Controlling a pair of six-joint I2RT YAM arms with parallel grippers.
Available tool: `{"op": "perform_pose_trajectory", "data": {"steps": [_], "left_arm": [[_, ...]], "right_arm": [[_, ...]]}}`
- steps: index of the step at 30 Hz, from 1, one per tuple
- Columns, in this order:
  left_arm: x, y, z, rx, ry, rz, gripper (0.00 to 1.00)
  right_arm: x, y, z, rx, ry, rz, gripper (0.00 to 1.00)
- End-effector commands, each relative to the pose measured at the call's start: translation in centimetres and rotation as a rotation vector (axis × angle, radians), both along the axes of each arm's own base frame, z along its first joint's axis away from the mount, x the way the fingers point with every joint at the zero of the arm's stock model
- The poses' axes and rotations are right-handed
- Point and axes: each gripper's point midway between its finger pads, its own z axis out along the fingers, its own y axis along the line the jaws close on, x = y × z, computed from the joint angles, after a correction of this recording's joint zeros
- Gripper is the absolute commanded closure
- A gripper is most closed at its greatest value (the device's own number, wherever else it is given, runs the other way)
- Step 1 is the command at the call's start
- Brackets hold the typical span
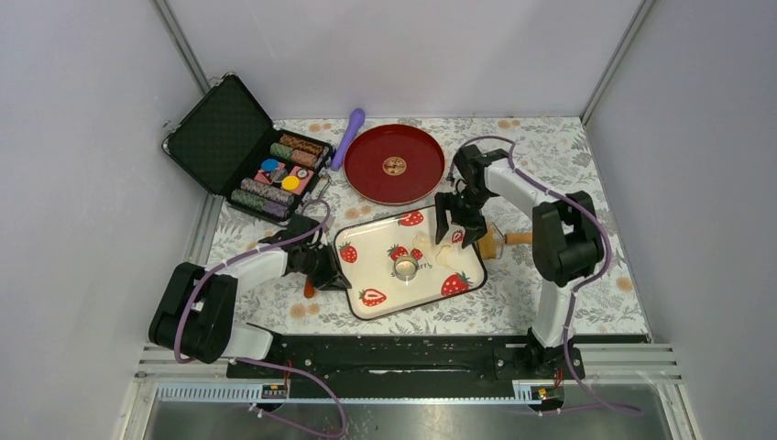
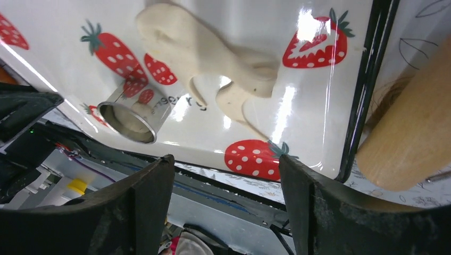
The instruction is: Roll out the dumpling wrappers from the dough
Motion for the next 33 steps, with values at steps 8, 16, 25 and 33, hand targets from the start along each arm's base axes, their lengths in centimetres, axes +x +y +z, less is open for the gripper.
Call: {"op": "perform_pose_trajectory", "data": {"steps": [8,16,25,33], "left_arm": [[-0.9,2.5,-1.8,0.144,0.001,-0.016,1.00],[-0.8,2.4,-1.7,0.137,-0.005,-0.012,1.00],[-0.9,2.3,-1.7,0.132,-0.002,-0.015,1.00],[-0.9,2.3,-1.8,0.133,0.001,-0.019,1.00]], "right_arm": [[0.6,1.5,-4.3,0.036,0.130,-0.062,0.24],[2.1,2.9,-5.3,0.090,0.125,-0.081,0.32],[3.7,3.6,-5.5,0.101,0.091,-0.090,0.61],[5.7,4.1,-2.0,0.134,-0.023,-0.089,0.93]]}}
